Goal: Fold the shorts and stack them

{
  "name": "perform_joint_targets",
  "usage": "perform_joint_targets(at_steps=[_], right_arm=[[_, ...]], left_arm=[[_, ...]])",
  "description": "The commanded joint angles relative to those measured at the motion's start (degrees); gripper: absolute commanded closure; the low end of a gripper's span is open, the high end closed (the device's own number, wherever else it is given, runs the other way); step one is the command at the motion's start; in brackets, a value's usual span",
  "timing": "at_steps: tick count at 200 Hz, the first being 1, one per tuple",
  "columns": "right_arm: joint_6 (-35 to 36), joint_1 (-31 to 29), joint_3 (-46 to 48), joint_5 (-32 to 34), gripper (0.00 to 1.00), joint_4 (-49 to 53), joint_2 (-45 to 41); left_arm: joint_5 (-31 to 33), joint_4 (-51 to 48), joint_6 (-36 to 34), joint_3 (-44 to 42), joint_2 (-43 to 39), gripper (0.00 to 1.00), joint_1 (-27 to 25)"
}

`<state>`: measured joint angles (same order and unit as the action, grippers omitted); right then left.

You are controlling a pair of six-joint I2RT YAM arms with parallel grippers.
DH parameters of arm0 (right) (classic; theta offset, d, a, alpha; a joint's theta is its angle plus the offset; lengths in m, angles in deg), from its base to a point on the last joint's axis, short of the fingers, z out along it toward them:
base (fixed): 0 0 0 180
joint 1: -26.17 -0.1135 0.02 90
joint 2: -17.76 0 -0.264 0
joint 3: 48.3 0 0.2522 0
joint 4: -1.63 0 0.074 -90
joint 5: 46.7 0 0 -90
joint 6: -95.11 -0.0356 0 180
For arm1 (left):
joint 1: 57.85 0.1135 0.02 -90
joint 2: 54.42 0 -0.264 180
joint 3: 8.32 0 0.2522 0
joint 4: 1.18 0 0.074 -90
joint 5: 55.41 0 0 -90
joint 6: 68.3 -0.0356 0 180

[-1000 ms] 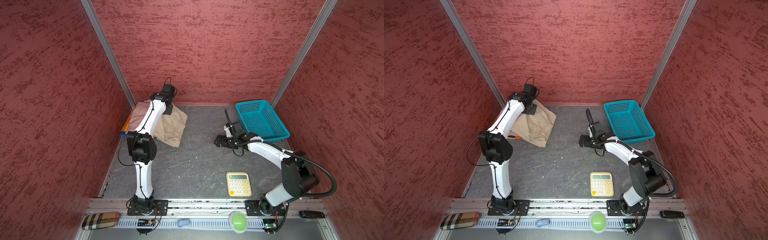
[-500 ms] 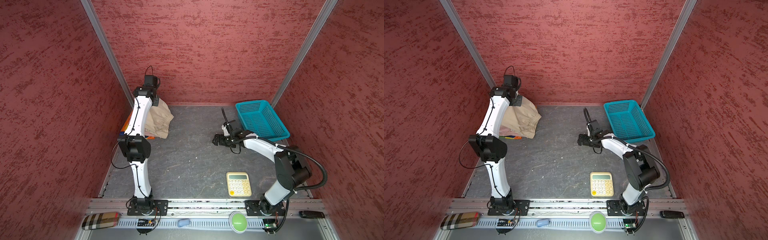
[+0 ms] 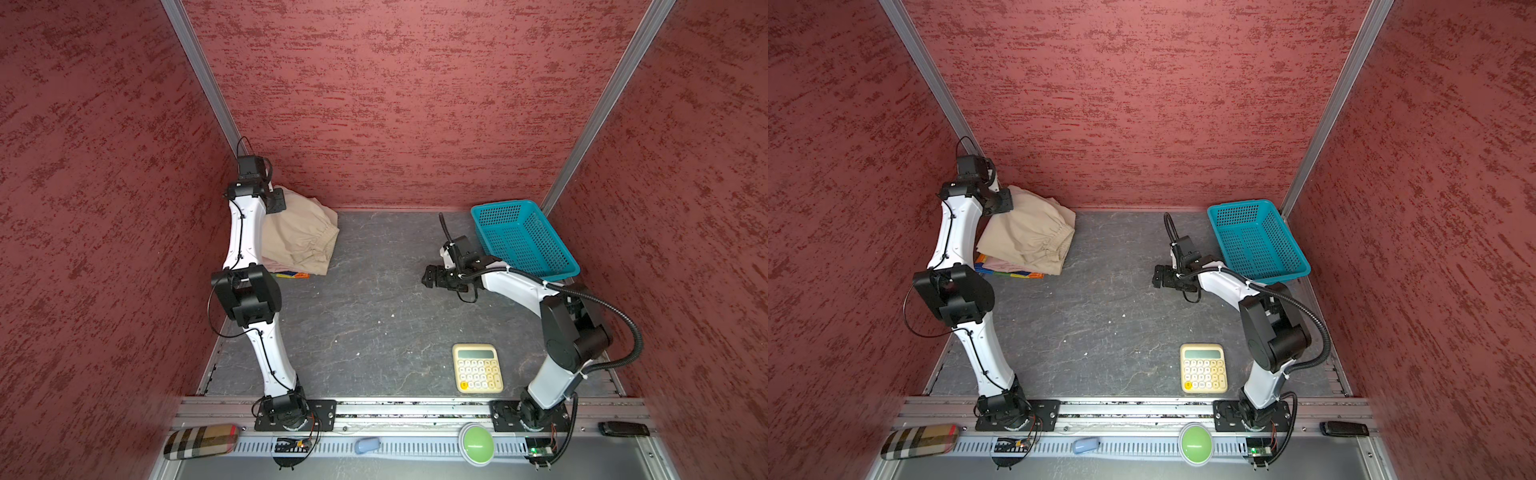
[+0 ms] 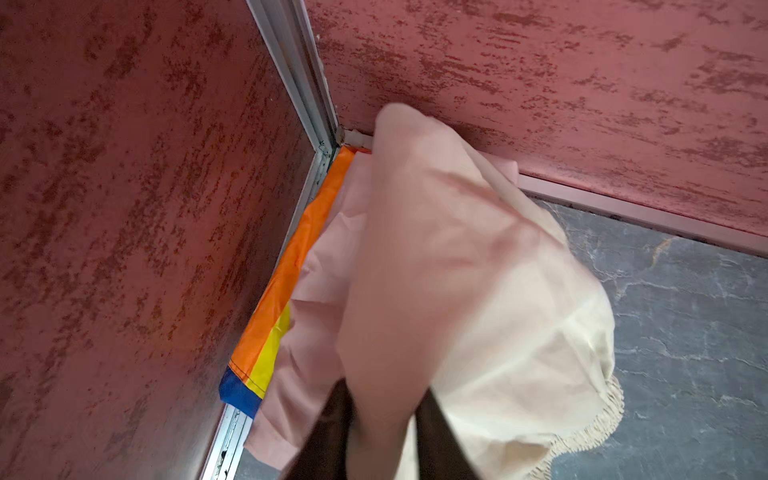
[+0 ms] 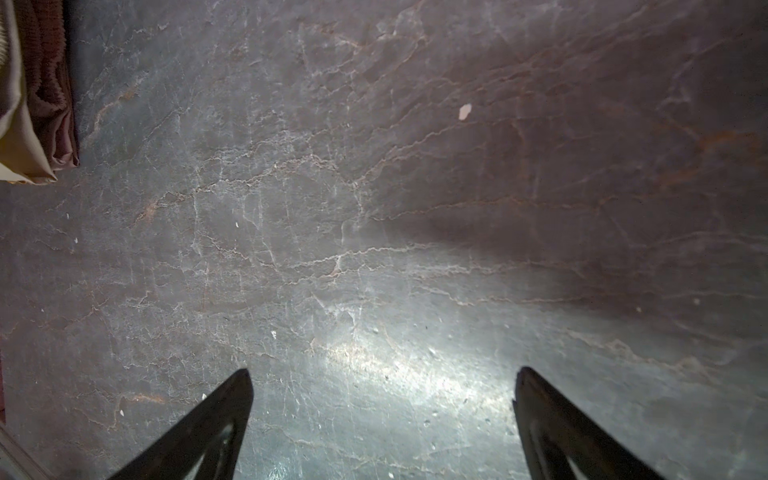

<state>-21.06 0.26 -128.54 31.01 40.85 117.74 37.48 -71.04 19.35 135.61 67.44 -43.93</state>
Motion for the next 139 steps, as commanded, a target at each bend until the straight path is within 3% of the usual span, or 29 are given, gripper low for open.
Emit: perform_joint_targets(at_steps=[1,11,21,48,78,118,139], right_arm=[[1.8,0.3,-2.2,-0.8,0.01,1.5,-0.4],[2.2,0.5,-2.4,-0.7,0.01,1.9,-1.2],[2.6,0.8,-2.4,-0.2,0.01,2.3,-2.4],[3.3,3.6,-1.0,2.4,0.01,3.5,-7.8],[4.9,8.5,4.5,13.7,0.01,3.1,-20.2],[8.8,15.5,15.1,33.9,0.01,-2.0,-34.1],[11.1,19.0,22.0,39.7,0.01,-9.1,-38.4]], left_arm=[[-4.1,3.1,2.7,-0.3,4.2,0.57,2.3],[-4.2,2.3,4.4,0.1,5.1,0.19,3.4],[-4.5,1.6,5.5,0.1,5.1,0.00,4.1],[-5.8,1.7,6.9,-0.7,1.6,0.01,4.6],[-8.2,8.2,8.3,-10.6,-10.9,0.01,2.7],[-15.0,40.7,9.1,-50.7,-36.2,0.01,0.1],[-12.8,51.5,9.0,-67.3,-44.8,0.01,-1.3]])
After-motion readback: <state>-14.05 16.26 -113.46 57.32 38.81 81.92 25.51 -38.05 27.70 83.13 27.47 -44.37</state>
